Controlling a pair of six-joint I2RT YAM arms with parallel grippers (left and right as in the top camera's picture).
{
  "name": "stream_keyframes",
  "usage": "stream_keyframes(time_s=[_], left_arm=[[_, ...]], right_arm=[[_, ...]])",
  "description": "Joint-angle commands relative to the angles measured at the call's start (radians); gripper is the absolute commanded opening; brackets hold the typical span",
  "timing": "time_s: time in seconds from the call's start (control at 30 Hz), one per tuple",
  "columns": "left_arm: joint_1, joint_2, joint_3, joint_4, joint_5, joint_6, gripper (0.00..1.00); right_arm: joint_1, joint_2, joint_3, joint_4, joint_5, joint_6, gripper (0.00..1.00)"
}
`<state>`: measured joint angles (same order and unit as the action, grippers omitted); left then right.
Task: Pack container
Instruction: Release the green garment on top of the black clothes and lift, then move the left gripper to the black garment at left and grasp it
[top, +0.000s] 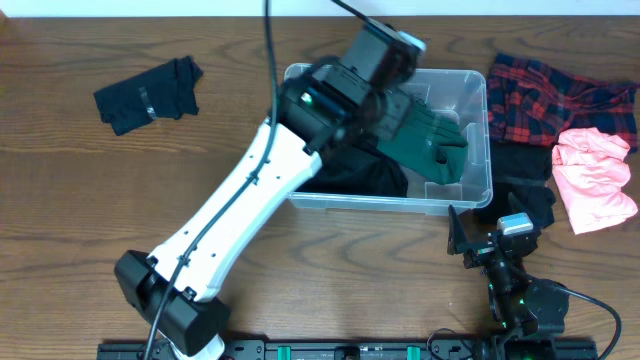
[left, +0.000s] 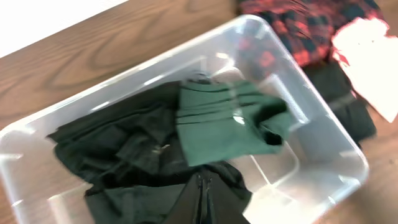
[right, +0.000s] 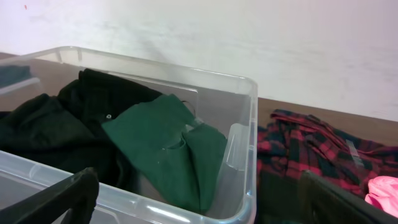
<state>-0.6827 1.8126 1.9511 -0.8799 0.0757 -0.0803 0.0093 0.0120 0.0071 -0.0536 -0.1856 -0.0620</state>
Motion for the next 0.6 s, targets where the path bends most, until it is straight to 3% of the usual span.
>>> stream_keyframes(time_s=[0.0,0.13,0.27,0.57], left_arm=[[0.028,0.029,0.017,0.002,0.005,-0.056,0.06],[0.044,0.098,0.017,0.014,-0.004,-0.044,0.06],[0.087,0.145,0.017,0.001,-0.132,-0.033,0.06],[0.298,0.099,0.017,-0.013,-0.117,-0.034,0.06]], right_arm=[[-0.008,-0.006,-0.002,-0.003,0.002,-0.006,0.99],[-0.008,-0.006,-0.002,-0.003,0.002,-0.006,0.99],[-0.008,-0.006,-0.002,-0.003,0.002,-0.006,0.99],[-0.008,-0.006,-0.002,-0.003,0.002,-0.006,0.99]])
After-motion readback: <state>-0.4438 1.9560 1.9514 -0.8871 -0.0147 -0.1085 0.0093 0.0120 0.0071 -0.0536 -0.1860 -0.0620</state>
